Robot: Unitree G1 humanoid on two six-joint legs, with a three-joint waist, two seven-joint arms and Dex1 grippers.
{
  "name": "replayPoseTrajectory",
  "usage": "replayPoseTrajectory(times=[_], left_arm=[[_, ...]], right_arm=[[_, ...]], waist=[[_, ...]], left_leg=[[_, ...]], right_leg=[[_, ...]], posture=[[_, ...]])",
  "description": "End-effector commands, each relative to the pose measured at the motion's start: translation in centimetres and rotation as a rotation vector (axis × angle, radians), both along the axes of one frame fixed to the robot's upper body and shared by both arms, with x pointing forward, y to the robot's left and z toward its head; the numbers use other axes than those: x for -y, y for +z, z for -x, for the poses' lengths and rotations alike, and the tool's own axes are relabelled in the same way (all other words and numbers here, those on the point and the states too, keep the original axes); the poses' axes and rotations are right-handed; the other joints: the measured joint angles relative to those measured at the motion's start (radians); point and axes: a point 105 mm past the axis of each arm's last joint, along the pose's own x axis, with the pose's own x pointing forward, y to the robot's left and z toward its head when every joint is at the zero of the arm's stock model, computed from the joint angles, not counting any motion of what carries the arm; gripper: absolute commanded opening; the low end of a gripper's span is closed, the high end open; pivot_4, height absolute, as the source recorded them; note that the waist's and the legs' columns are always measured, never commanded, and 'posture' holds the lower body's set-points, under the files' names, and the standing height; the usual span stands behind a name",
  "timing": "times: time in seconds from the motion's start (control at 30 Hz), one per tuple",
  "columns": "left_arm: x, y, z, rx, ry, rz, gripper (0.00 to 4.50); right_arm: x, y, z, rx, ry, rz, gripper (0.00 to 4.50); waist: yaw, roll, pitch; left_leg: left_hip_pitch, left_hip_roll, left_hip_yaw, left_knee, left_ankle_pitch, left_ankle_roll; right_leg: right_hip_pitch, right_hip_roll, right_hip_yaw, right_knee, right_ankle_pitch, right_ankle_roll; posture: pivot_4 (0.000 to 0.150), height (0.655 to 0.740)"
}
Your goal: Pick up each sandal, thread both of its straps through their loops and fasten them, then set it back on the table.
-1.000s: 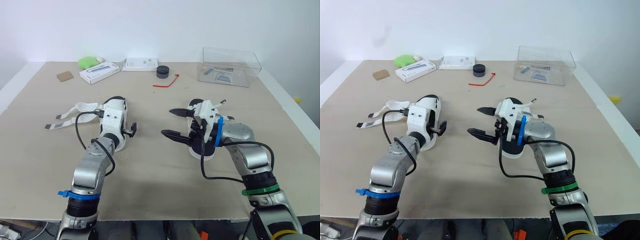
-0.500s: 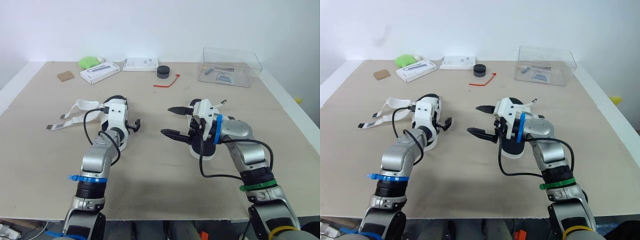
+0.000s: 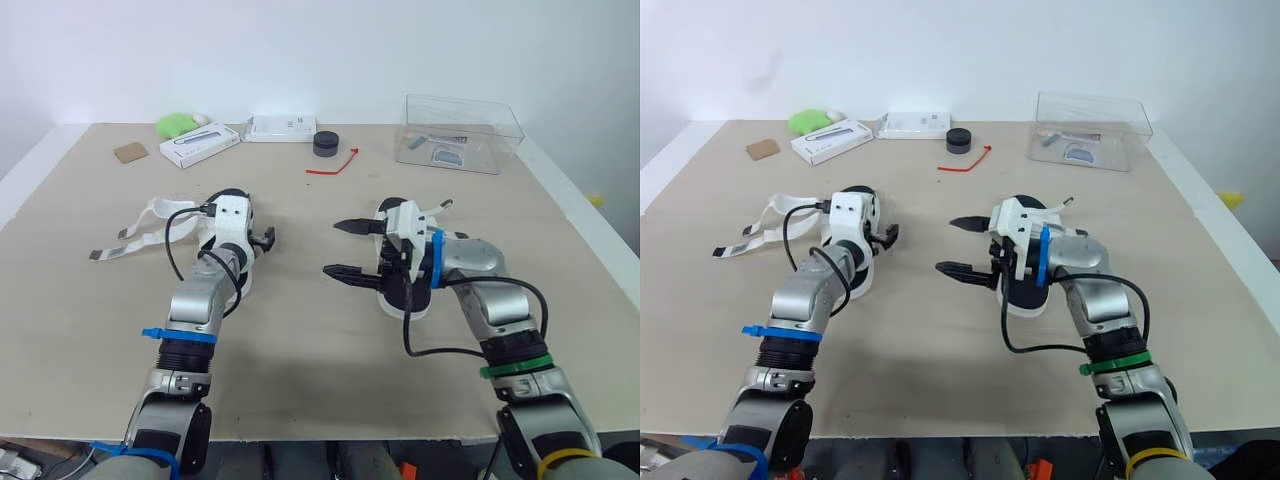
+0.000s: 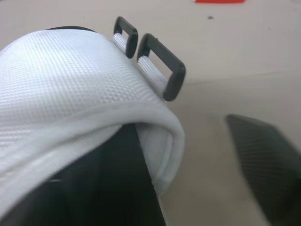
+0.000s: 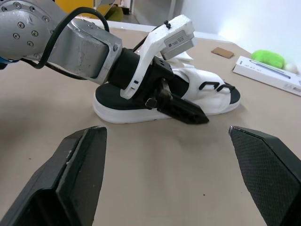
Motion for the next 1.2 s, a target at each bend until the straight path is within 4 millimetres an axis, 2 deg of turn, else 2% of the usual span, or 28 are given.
replayPoseTrajectory(times=[0.03, 0.1, 0.17, 0.2, 0.27, 0.43, 0.57, 0.67, 0.8, 1.0, 1.2], left_arm=[[-0.8, 0.9, -0.4, 0.032, 0.021, 0.006, 2.15], [-1.2, 0.9, -0.4, 0.033, 0.021, 0.005, 0.96], [-1.8, 1.0, -0.3, 0.038, 0.004, -0.008, 0.19], [-2.0, 1.1, -0.3, 0.040, -0.008, -0.012, 0.07], [-2.4, 1.4, 0.1, 0.059, -0.060, -0.028, 0.07], [-3.4, 2.8, 2.8, 0.124, -0.335, -0.094, 0.07], [-2.9, 2.5, 8.0, 0.178, -0.755, -0.264, 0.07], [-2.3, 1.4, 11.0, 0.187, -0.966, -0.370, 0.07], [-1.3, 0.4, 13.8, 0.247, -1.217, -0.517, 0.07], [-1.1, -1.4, 14.7, 0.313, -1.434, -0.685, 0.07], [-1.3, -2.3, 13.8, 0.354, -1.501, -0.752, 0.07]], right_arm=[[-0.2, 1.2, 0.0, 0.051, 0.011, -0.009, 4.50], [-0.2, 1.2, -0.1, 0.052, 0.010, -0.010, 4.50], [-0.2, 1.2, -0.1, 0.054, 0.009, -0.011, 4.50], [-0.2, 1.3, -0.2, 0.054, 0.009, -0.011, 4.50], [-0.3, 1.3, -0.2, 0.055, 0.009, -0.013, 4.50], [-0.1, 2.0, -0.2, 0.057, 0.007, -0.022, 4.50], [0.2, 2.3, 0.2, 0.041, 0.036, -0.014, 4.50], [0.3, 1.8, 1.0, 0.016, 0.072, 0.010, 4.50], [0.5, 1.3, 1.5, -0.004, 0.108, 0.042, 4.50], [0.6, 1.1, 2.1, -0.005, 0.121, 0.054, 4.50], [0.5, 1.0, 2.7, -0.003, 0.111, 0.056, 4.50]], waist=[[0.000, 0.000, 0.000], [0.000, 0.000, 0.000], [0.000, 0.000, 0.000], [0.000, 0.000, 0.000], [-0.001, 0.000, 0.000], [-0.009, 0.000, 0.000], [-0.009, 0.000, 0.000], [-0.002, 0.000, 0.001], [0.005, 0.000, 0.001], [0.003, 0.000, 0.001], [0.002, 0.000, 0.001]], left_leg=[[0.000, 0.000, 0.000, 0.000, 0.000, 0.000], [0.000, 0.000, 0.000, 0.000, 0.000, 0.000], [0.000, 0.000, 0.000, 0.000, 0.000, 0.000], [0.000, 0.000, 0.000, 0.000, 0.000, 0.000], [0.000, 0.000, 0.000, 0.000, 0.000, 0.000], [0.000, 0.001, 0.001, -0.002, 0.000, -0.001], [0.000, 0.003, 0.001, -0.003, -0.001, -0.005], [0.000, 0.003, 0.000, -0.004, -0.002, -0.006], [-0.001, 0.003, -0.001, -0.004, -0.003, -0.005], [-0.001, 0.003, 0.001, -0.003, -0.002, -0.004], [-0.001, 0.003, 0.001, -0.003, -0.002, -0.004]], right_leg=[[0.000, 0.000, 0.000, 0.000, 0.000, 0.000], [0.000, 0.000, 0.000, 0.000, 0.000, 0.000], [0.000, 0.000, 0.000, 0.000, 0.000, 0.000], [0.000, 0.000, 0.000, 0.000, 0.000, 0.000], [0.000, 0.000, 0.000, 0.000, 0.000, 0.000], [-0.002, -0.001, 0.000, 0.000, 0.001, -0.001], [-0.003, -0.002, -0.002, 0.000, -0.001, -0.005], [-0.003, -0.004, -0.004, 0.000, -0.003, -0.007], [-0.003, -0.004, -0.005, -0.001, -0.004, -0.007], [-0.002, -0.001, -0.004, -0.001, -0.004, -0.007], [-0.002, 0.002, -0.004, 0.000, -0.004, -0.006]], posture=[[0.150, 0.7400], [0.150, 0.7400], [0.150, 0.7400], [0.150, 0.7400], [0.150, 0.7400], [0.150, 0.7400], [0.150, 0.7400], [0.150, 0.7400], [0.150, 0.7400], [0.150, 0.7400], [0.150, 0.7400]])
